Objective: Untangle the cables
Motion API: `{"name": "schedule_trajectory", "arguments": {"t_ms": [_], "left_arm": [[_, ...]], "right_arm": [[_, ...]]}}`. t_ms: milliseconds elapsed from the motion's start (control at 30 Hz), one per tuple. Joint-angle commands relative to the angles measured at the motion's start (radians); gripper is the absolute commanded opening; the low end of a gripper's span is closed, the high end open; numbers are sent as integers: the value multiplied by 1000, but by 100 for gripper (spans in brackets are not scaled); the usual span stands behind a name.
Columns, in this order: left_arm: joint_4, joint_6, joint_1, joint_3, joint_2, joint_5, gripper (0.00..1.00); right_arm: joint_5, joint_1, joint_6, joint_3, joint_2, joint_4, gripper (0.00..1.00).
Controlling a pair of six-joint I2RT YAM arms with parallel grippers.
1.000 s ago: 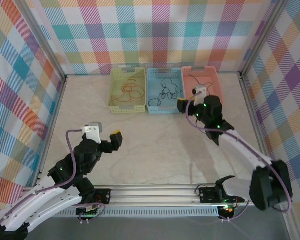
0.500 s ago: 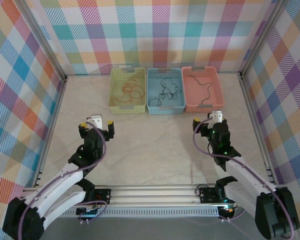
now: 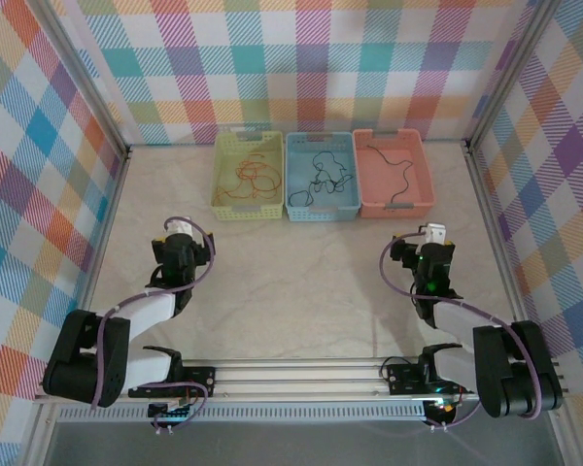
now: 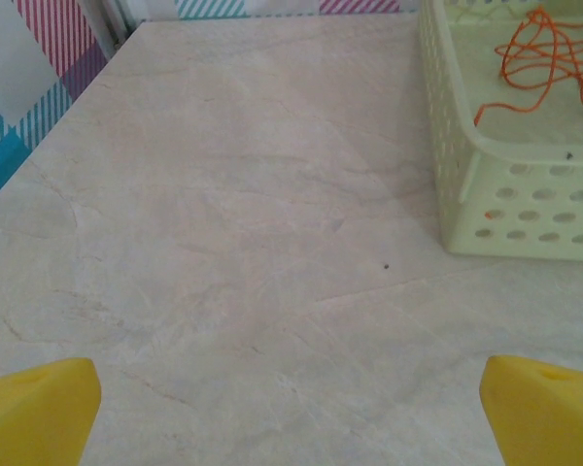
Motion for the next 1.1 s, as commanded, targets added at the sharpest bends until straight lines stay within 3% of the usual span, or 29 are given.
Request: {"name": "schedule_trajectory", "arguments": {"t_ms": [0, 367, 1067], "left_arm": [[143, -11, 29, -6, 57, 39, 100], [190, -41, 84, -19, 65, 66, 99], [146, 10, 84, -3, 60, 43, 91]], "right_arm": [[2, -24, 16, 2, 19, 139, 99], [-50, -65, 21, 8, 210, 361, 98], [-216, -84, -23, 95, 309, 298, 98]]}}
